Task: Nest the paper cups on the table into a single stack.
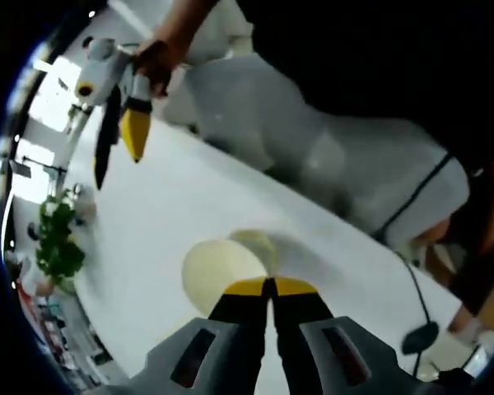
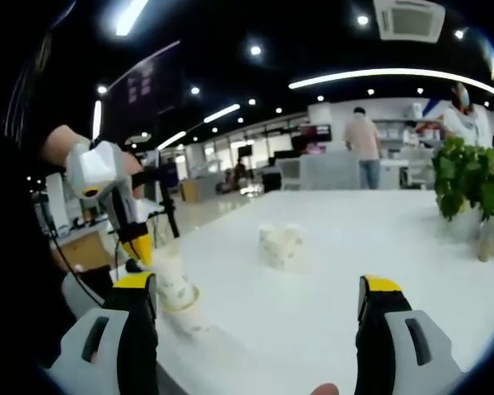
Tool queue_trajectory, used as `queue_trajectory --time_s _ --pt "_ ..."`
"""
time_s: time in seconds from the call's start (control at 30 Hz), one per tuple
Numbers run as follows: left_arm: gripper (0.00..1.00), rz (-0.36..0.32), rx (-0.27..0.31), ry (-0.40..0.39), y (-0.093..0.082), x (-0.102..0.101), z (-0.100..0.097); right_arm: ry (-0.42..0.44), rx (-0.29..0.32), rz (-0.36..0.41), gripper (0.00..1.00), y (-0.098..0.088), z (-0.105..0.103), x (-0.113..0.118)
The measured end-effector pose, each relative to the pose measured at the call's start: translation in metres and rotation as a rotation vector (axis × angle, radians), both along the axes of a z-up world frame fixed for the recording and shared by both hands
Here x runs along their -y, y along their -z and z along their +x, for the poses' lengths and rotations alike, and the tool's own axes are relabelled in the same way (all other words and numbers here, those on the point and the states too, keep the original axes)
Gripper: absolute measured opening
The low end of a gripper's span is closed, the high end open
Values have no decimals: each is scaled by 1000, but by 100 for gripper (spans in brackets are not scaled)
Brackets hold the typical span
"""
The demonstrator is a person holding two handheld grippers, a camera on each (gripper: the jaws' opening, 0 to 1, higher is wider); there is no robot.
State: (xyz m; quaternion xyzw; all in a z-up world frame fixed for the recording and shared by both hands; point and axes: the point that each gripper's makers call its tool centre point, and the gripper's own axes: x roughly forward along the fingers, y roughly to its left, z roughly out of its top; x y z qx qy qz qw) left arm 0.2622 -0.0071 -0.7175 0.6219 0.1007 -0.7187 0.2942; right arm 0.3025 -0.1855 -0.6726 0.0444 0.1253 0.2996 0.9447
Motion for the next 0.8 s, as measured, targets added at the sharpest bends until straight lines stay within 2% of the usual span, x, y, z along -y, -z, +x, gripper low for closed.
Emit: queue_trajectory --time_s 0.4,0.8 --pt "0 34 -15 -13 15 8 2 16 -1 6 100 2 -1 10" --pt "0 64 -53 -112 30 12 -1 22 -5 12 100 2 -4 15"
